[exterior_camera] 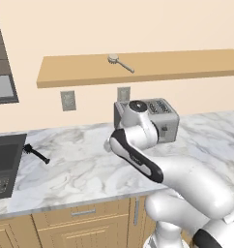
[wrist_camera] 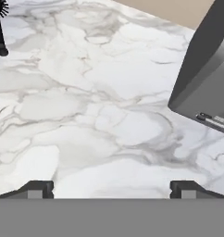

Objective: Locate and retrieve the dish brush and dish brush from the cabinet. Place them next to the sink.

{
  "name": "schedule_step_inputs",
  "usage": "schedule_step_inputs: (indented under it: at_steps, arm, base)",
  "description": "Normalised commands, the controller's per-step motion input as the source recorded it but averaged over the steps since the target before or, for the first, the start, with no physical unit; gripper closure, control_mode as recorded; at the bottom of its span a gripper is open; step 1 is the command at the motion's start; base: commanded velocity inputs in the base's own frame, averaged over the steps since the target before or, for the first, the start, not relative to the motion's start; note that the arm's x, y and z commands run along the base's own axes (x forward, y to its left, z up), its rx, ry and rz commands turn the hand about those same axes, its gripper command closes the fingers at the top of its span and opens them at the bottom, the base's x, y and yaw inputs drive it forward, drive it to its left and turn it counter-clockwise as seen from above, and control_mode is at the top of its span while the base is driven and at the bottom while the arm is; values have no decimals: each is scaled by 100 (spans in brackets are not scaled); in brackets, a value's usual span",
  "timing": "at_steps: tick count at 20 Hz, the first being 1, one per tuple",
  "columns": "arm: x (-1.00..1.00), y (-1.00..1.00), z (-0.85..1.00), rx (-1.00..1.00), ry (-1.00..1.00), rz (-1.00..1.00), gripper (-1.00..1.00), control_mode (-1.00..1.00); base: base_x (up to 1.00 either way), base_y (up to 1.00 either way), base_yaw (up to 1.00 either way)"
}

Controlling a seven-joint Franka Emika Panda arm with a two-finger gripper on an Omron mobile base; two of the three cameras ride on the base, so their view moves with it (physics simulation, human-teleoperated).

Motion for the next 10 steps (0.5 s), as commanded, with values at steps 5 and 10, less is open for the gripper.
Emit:
schedule_step_inputs:
  at_steps: [5,10]
  arm:
    - [-26,-35,15,4,-4,-19,-100,-100]
    - [-19,-29,23,5,-6,-22,-100,-100]
  base:
    - [0,0,0]
    - [0,0,0]
